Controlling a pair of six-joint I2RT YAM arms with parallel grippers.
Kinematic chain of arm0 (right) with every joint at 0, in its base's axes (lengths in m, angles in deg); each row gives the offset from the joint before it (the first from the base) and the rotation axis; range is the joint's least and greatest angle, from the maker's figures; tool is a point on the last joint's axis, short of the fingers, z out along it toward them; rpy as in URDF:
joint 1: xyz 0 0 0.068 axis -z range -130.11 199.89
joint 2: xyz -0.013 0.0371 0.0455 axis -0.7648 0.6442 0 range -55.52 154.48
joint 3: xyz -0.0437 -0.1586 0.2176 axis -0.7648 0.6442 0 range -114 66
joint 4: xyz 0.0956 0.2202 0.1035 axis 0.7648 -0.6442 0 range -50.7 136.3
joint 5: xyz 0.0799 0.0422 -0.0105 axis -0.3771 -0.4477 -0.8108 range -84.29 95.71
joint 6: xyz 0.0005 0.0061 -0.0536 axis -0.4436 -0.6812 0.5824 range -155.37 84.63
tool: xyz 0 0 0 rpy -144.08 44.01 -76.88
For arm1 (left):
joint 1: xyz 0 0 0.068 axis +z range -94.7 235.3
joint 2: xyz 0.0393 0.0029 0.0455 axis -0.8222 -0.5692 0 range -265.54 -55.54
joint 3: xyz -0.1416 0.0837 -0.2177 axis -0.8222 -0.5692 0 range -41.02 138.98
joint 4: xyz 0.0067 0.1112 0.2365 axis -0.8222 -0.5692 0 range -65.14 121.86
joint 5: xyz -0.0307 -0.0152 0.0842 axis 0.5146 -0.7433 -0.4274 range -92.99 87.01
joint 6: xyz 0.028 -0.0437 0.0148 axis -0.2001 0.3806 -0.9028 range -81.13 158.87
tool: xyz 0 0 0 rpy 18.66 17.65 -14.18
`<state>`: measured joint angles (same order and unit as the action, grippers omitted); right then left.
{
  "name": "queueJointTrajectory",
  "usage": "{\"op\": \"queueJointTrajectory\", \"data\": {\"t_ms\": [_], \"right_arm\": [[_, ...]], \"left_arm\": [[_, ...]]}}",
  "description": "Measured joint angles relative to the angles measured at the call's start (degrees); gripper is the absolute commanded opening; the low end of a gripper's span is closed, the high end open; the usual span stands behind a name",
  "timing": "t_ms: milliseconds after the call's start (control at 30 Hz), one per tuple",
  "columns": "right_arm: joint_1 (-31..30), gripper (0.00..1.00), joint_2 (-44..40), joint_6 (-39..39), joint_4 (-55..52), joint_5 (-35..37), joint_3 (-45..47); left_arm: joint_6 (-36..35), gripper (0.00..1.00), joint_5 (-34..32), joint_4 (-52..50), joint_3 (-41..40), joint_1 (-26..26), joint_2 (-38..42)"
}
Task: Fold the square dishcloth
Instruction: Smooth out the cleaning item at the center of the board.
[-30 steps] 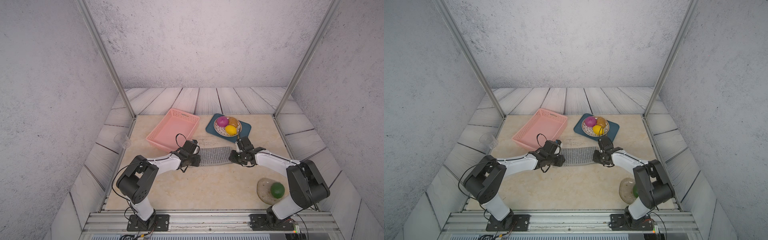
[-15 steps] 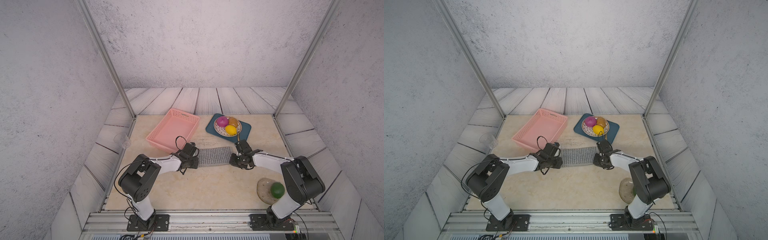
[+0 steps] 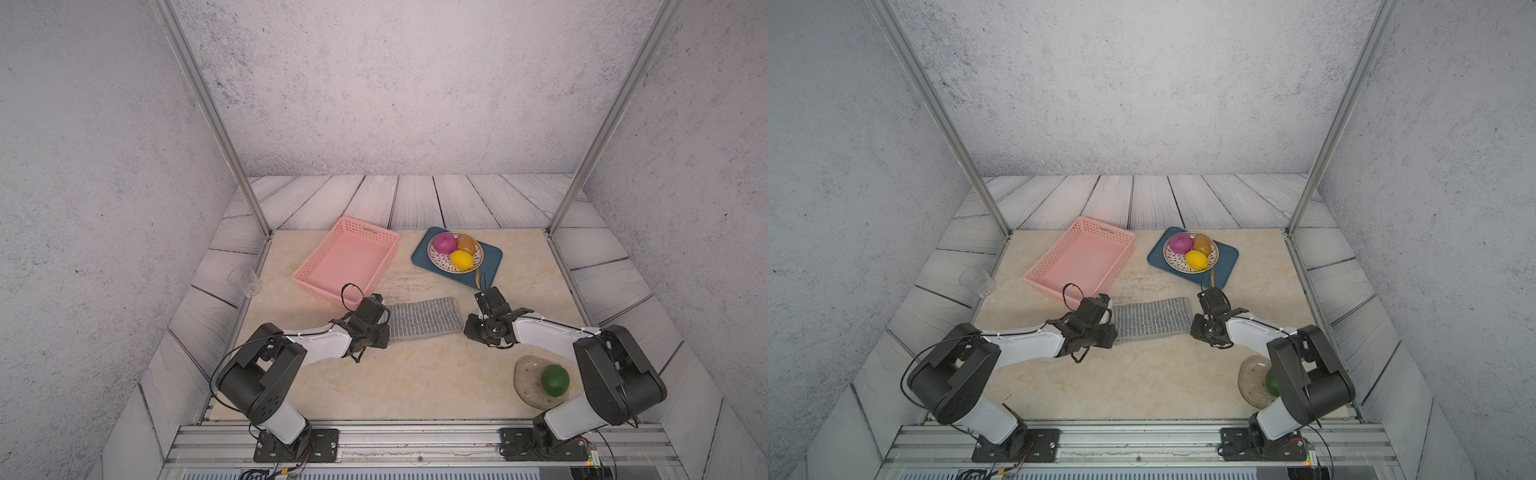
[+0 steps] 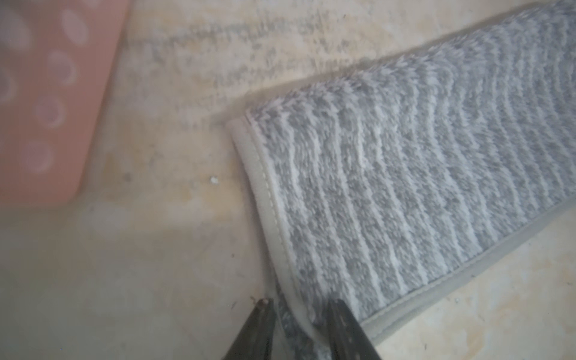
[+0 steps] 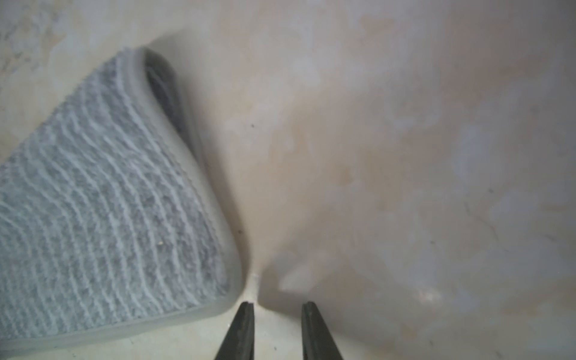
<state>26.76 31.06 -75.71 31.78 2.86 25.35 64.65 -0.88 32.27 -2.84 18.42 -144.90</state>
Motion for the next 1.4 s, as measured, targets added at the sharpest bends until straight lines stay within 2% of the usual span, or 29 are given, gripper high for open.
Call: {"op": "queueJointTrajectory", "data": {"t_ms": [167, 200, 333, 433, 633, 800, 1100, 1400], "right_arm": [[0.0, 0.28, -3.43, 0.33, -4.22, 1.4, 0.26], [0.0, 0.28, -4.11, 0.5, -5.16, 1.9, -0.07], [0.0, 0.3, -7.21, 1.92, -8.96, 4.96, -2.58], [0.0, 0.3, -8.46, 3.04, -10.19, 6.29, -5.05], [0.0, 0.3, -8.37, 5.11, -9.46, 5.6, -8.92], [0.0, 0.29, -4.66, 6.6, -7.3, 2.73, -12.41], [0.0, 0.26, 5.68, 6.91, -2.19, -3.91, -18.25], [-0.72, 0.24, 13.68, 5.99, 1.73, -9.4, -23.12]], "left_arm": [[0.46, 0.41, -0.44, -3.39, -0.5, -0.04, 4.76], [0.55, 0.44, -0.68, -4.11, -0.44, -0.04, 6.08], [1.7, 0.66, -2.23, -7.04, 1.14, -0.04, 11.8], [1.97, 0.71, -3.48, -8.02, 2.97, -0.04, 14.14], [2.29, 0.71, -5.35, -9.66, 7.41, -0.04, 13.75], [2.36, 0.67, -5.99, -10.12, 10.01, -0.04, 11.02], [1.27, 0.53, -5.49, -9.81, 16.06, -0.04, -0.39], [0.81, 0.48, -5.07, -8.79, 18.78, 0.37, -8.26]]}}
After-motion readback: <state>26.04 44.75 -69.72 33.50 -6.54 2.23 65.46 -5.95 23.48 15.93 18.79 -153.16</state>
